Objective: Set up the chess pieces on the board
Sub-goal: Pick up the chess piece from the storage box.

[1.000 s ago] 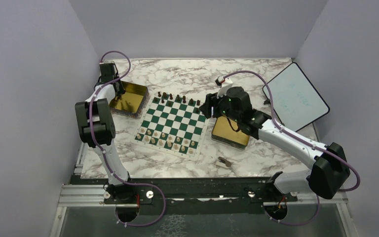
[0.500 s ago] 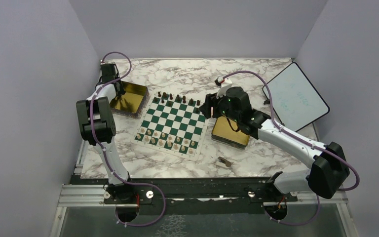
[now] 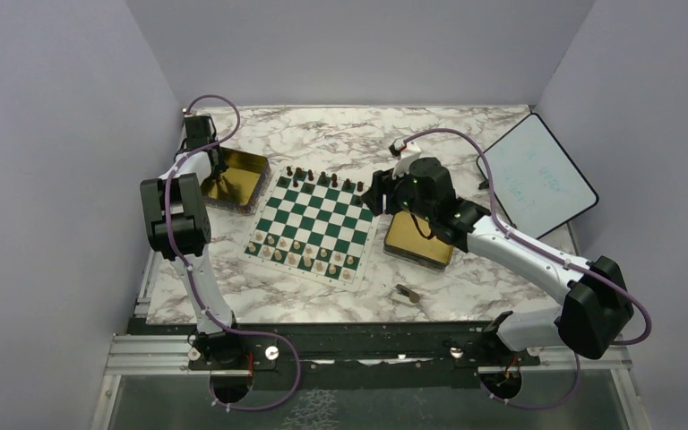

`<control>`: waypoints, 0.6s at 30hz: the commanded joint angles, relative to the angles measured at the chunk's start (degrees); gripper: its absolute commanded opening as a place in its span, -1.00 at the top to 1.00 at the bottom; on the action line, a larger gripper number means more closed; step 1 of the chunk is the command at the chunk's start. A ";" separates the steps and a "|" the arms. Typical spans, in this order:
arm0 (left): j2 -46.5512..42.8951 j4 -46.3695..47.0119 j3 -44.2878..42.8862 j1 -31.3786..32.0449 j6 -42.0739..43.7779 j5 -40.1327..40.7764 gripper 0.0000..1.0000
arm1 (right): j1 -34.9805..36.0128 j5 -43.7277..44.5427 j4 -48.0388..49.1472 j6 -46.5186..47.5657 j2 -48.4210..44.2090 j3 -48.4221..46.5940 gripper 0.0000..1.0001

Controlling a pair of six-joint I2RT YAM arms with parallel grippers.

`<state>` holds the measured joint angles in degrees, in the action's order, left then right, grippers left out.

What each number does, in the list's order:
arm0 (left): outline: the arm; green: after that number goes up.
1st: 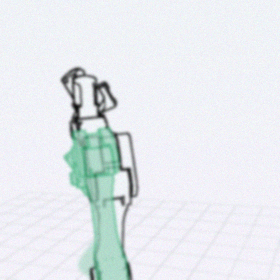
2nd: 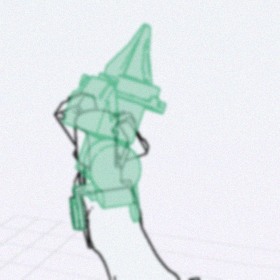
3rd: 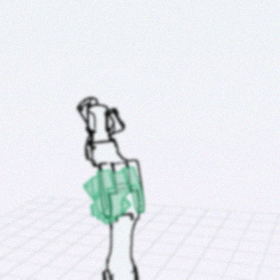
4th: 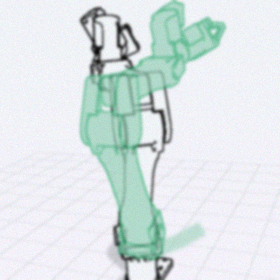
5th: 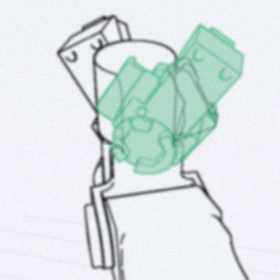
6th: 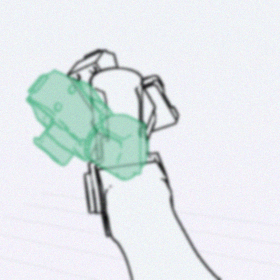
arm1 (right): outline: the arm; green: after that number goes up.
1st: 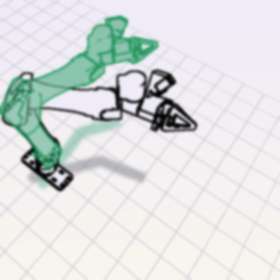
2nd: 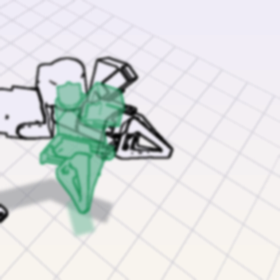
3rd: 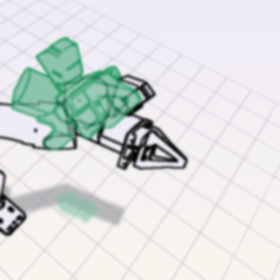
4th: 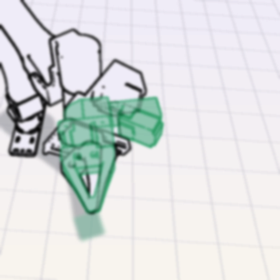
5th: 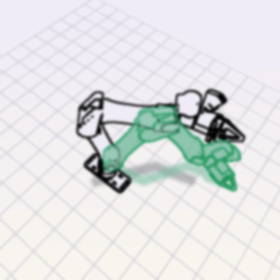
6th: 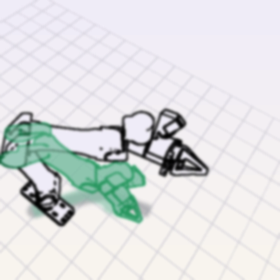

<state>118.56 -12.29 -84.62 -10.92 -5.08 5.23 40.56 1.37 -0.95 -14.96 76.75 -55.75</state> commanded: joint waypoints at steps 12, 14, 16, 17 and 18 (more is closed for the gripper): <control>-1.05 -0.33 -1.44 -0.44 0.76 -1.98 0.70 | 0.49 -0.49 1.21 0.55 0.90 -0.82 -0.23; -2.16 -0.51 -0.90 -0.32 0.35 -2.39 0.70 | 0.49 -0.57 1.21 0.55 1.03 -0.83 -0.23; -3.25 -0.98 -0.50 0.06 0.05 -2.59 0.70 | 0.49 -0.57 1.13 0.63 1.12 -0.79 -0.23; -3.82 -1.20 -0.28 0.21 -0.07 -2.78 0.70 | 0.49 -0.57 1.06 0.63 1.12 -0.79 -0.23; -4.35 -1.42 -0.02 0.32 -0.25 -3.04 0.70 | 0.49 -0.57 1.04 0.65 1.05 -0.78 -0.23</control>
<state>118.41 -12.80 -84.79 -11.03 -4.56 4.32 40.56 1.37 -0.95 -14.94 77.23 -55.75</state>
